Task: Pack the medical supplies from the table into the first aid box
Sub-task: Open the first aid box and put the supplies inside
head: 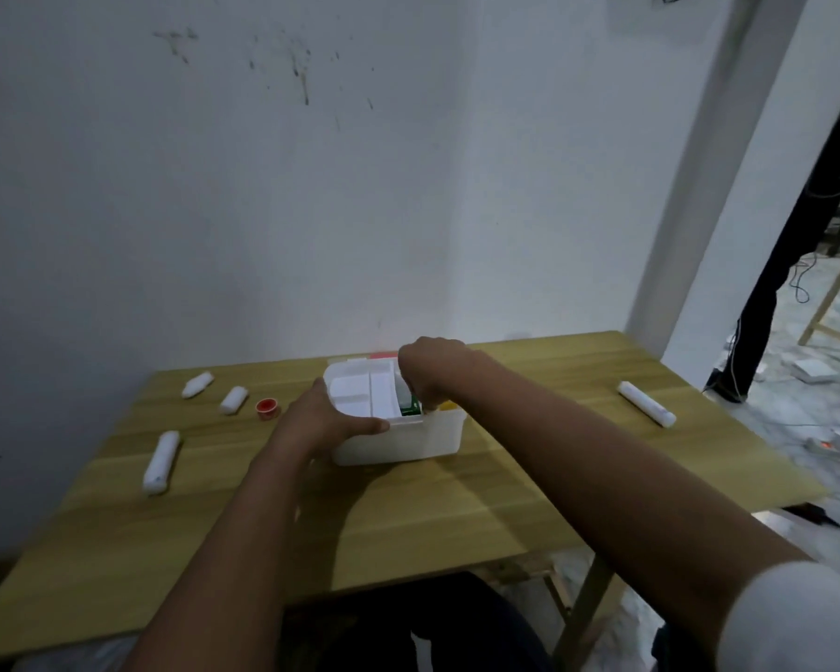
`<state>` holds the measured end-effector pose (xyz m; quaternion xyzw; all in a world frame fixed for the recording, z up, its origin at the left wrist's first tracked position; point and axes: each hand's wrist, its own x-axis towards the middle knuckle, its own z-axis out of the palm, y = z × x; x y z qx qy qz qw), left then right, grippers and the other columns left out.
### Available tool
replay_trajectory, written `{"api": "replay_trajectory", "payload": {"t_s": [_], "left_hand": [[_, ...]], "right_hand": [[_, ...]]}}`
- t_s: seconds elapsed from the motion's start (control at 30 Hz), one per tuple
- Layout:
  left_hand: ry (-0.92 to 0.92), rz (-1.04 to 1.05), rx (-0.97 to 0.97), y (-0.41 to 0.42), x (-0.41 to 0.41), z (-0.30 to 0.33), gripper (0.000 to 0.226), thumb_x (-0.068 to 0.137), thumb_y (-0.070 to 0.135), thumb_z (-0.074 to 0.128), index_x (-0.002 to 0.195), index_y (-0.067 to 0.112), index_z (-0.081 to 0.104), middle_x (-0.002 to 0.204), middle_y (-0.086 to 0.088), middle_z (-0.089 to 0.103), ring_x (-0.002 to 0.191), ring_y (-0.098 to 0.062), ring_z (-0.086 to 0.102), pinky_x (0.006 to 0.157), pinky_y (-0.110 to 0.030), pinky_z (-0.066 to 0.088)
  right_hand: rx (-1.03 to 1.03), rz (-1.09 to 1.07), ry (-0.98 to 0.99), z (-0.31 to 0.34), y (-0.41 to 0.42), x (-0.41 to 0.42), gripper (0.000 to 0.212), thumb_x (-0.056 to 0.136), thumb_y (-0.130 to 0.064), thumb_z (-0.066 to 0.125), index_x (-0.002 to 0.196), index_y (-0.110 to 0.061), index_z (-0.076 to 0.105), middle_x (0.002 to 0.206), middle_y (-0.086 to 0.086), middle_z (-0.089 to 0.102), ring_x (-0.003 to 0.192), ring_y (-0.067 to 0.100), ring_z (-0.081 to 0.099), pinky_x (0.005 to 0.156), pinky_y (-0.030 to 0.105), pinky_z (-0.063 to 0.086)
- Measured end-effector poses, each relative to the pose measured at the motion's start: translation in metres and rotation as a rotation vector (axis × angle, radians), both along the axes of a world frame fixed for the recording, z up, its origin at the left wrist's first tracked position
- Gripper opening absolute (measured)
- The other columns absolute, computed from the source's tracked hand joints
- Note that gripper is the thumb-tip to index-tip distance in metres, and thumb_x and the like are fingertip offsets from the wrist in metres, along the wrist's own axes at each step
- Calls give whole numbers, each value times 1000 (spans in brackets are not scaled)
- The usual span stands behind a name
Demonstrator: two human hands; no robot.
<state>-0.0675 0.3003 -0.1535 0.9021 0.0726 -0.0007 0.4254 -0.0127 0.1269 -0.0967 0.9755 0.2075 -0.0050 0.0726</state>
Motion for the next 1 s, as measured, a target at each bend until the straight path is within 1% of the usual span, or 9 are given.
{"api": "replay_trajectory", "payload": {"t_s": [0.13,0.27,0.33,0.43,0.53,0.63,0.7,0.87,1.0], "left_hand": [[-14,-2,-5,1,1,-3,97,65,42,93,146,26,43,144,-3,55,122,-25,52,81,-37,44],[5,0,-7,5,3,-5,104,61,49,94,148,26,42,144,-3,56,125,-26,52,82,-40,48],[21,1,1,6,2,-4,105,61,49,94,149,23,42,145,-4,55,125,-28,52,82,-40,49],[37,5,10,5,-1,0,107,61,51,93,150,23,40,147,-6,53,126,-30,52,90,-48,54],[46,15,7,4,-7,5,107,62,52,92,151,24,39,148,-7,52,126,-32,52,93,-53,55],[33,-3,-5,1,-8,7,103,63,50,92,149,24,42,147,-8,53,124,-32,53,95,-55,54],[13,-1,-37,-1,-7,6,94,67,43,93,146,24,47,143,-7,56,123,-31,54,96,-55,53],[21,24,-35,-1,-2,1,97,65,47,93,148,27,46,144,-7,55,124,-32,54,93,-56,55],[36,24,-42,0,0,-2,98,64,48,92,148,29,45,144,-6,55,124,-31,54,87,-54,58]], "right_hand": [[-4,20,43,-20,4,8,23,86,-14,75,107,-12,68,102,7,68,85,23,62,79,35,58],[73,22,79,-15,-2,8,20,83,-11,78,98,-16,67,94,5,67,85,21,63,83,36,59],[224,2,146,-1,-14,9,18,79,-10,83,95,-10,74,89,3,72,82,19,71,79,34,63],[549,-52,190,23,-47,10,8,87,-7,77,95,-7,76,86,7,77,68,14,77,56,22,60],[691,-184,26,31,-100,15,10,89,-6,70,93,-10,77,82,7,77,69,18,77,59,30,63],[612,-381,-136,11,-163,26,18,86,-8,64,93,-14,79,93,7,77,86,24,73,79,37,62],[536,-529,-185,-11,-207,28,20,84,-9,60,97,-11,76,97,8,76,88,27,71,81,39,61],[328,-736,-88,-60,-274,15,5,91,-9,53,92,-13,51,98,7,58,96,31,62,86,43,56],[257,-788,-17,-87,-289,16,19,78,-9,64,95,-18,60,102,6,63,98,32,63,87,46,55]]}}
